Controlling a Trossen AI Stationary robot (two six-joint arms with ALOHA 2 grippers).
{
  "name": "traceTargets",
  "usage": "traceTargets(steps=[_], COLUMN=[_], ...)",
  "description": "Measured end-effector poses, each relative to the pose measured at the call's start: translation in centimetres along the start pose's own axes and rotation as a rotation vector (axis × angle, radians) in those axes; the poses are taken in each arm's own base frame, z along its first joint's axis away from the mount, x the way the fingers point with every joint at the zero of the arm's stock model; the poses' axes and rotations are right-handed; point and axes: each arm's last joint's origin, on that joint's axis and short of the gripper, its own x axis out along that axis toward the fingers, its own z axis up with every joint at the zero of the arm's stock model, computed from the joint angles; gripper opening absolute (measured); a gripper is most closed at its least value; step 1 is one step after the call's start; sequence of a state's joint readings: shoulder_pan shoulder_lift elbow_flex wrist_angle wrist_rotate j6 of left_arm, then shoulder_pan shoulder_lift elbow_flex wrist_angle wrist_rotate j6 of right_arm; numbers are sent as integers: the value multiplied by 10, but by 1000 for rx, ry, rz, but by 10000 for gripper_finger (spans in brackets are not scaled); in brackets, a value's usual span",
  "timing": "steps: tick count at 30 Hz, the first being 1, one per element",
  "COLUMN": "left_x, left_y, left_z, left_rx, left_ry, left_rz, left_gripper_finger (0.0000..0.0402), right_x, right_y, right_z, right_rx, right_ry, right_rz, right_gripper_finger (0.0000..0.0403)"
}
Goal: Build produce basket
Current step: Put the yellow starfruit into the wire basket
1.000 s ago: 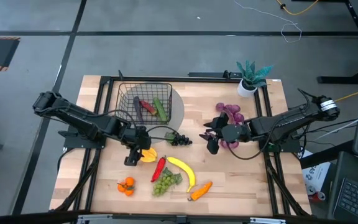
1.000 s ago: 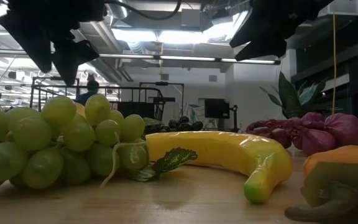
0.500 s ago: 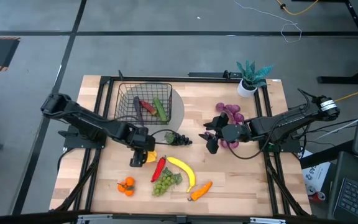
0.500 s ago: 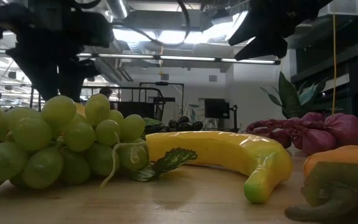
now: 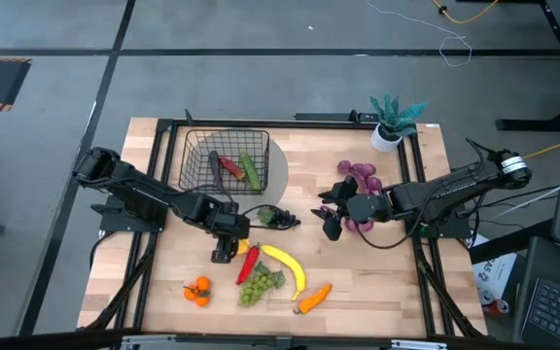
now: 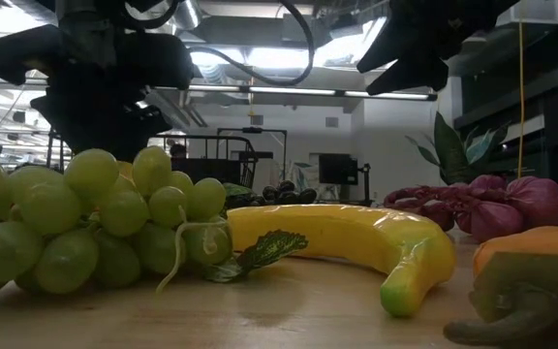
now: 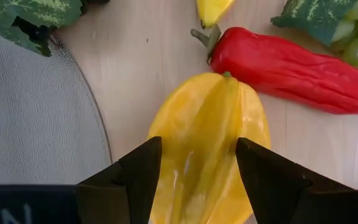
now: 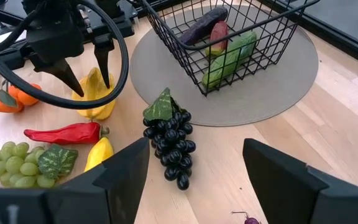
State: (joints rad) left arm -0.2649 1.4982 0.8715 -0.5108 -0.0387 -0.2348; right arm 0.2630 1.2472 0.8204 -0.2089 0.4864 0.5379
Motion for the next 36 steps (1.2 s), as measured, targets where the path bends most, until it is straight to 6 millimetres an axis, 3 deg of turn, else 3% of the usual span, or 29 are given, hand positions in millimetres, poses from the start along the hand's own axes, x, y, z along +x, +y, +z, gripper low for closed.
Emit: traceTargets(steps=[24, 36], left_x=[1, 0], left_y=[1, -8], left_z=[2, -1], left_rx=[-26, 6], left_ry=[-29, -42], left_rz=[51, 81], left_gripper_finger=[204, 204], right_x=[0, 0], right_y=[-1, -4], right_z=[-2, -6], right_rx=[13, 77], right_ry=[22, 56], right_rz=[-12, -37], right_gripper_finger=[261, 261])
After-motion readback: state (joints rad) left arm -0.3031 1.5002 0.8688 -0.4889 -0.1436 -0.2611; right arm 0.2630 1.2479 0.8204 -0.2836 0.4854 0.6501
